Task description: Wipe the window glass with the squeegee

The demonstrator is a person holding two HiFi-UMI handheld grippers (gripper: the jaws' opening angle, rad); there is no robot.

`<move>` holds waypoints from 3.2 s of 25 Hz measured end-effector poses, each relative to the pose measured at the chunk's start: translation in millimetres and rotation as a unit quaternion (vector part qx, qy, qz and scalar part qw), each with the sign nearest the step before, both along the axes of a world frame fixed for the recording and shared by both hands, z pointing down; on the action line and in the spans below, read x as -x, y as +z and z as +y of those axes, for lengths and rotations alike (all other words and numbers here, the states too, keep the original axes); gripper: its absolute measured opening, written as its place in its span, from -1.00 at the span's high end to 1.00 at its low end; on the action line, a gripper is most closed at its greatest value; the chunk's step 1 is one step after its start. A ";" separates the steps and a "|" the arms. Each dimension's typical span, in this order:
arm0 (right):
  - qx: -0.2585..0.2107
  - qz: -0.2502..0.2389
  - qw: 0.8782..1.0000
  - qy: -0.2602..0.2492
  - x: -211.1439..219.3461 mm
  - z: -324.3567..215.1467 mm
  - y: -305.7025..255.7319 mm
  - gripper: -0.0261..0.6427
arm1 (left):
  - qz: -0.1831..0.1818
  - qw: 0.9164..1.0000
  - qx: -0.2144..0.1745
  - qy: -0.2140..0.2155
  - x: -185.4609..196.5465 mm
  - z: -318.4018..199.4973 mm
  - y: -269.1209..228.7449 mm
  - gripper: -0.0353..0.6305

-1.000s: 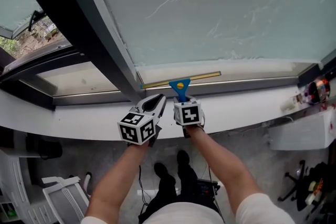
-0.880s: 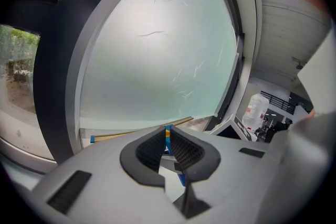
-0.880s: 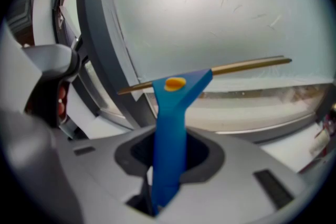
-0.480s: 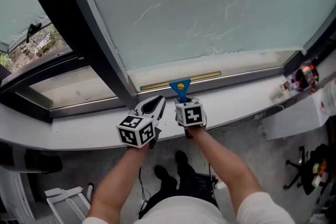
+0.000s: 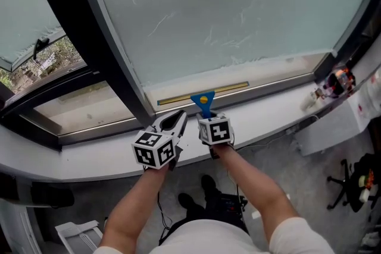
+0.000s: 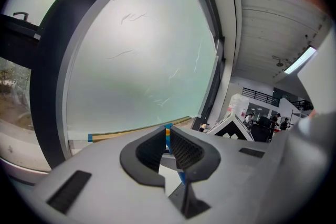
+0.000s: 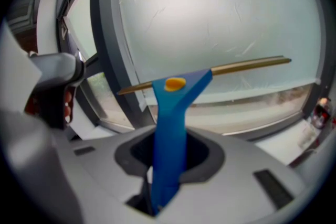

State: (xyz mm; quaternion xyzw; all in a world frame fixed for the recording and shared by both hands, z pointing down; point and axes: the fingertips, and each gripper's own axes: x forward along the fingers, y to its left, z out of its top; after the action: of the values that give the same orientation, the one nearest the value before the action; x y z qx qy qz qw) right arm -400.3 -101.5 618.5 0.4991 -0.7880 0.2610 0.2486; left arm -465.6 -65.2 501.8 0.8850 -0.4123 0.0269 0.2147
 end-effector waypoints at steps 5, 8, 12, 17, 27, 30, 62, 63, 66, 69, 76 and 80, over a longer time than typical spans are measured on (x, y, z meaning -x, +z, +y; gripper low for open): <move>-0.012 0.001 1.000 0.004 -12.4 7.5 -22.3 0.58 | 0.004 1.000 -0.015 0.014 -13.2 7.4 -20.1 0.75; -0.020 0.001 1.000 0.002 -22.6 8.2 -37.6 0.58 | 0.004 0.999 -0.025 0.022 -25.4 7.4 -34.0 0.75; -0.036 0.000 0.999 -0.012 -39.1 3.9 -58.1 0.58 | 0.003 0.999 -0.039 0.030 -48.3 3.9 -50.9 0.75; -0.043 -0.001 0.998 -0.033 -71.7 -3.8 -78.4 0.58 | 0.007 0.998 -0.051 0.020 -83.6 -7.2 -68.2 0.75; -0.062 -0.008 0.994 -0.085 -151.4 -34.7 -109.9 0.59 | 0.012 0.997 -0.070 -0.010 -176.1 -35.8 -89.8 0.75; -0.067 -0.011 0.993 -0.097 -171.6 -47.3 -118.5 0.59 | 0.011 0.997 -0.077 -0.023 -198.3 -46.4 -96.6 0.75; -0.165 -0.070 0.982 -0.067 -194.7 -142.5 -265.6 0.59 | -0.019 0.988 -0.144 -0.049 -190.4 -118.2 -184.4 0.75; -0.170 -0.073 0.980 -0.071 -195.6 -145.9 -274.2 0.59 | -0.018 0.987 -0.148 -0.053 -192.2 -121.3 -190.5 0.75; -0.189 -0.081 0.975 -0.081 -198.9 -158.0 -301.8 0.59 | -0.017 0.984 -0.165 -0.060 -200.0 -130.7 -211.8 0.75; -0.214 -0.089 0.969 -0.083 -204.1 -169.0 -337.3 0.59 | -0.019 0.981 -0.184 -0.062 -207.6 -138.1 -237.0 0.75; -0.261 -0.113 0.955 -0.088 -211.0 -187.4 -417.3 0.59 | -0.036 0.968 -0.238 -0.064 -222.9 -150.1 -305.3 0.75; -0.284 -0.117 0.947 -0.089 -214.2 -196.6 -458.5 0.59 | -0.048 0.962 -0.260 -0.064 -229.6 -158.3 -337.4 0.75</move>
State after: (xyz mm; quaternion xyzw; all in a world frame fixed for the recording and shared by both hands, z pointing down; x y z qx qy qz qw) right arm -186.1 -298.2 160.0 0.4432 -0.8941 0.0598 0.0247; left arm -236.0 -223.6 164.4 0.8795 -0.4711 -0.0530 -0.0413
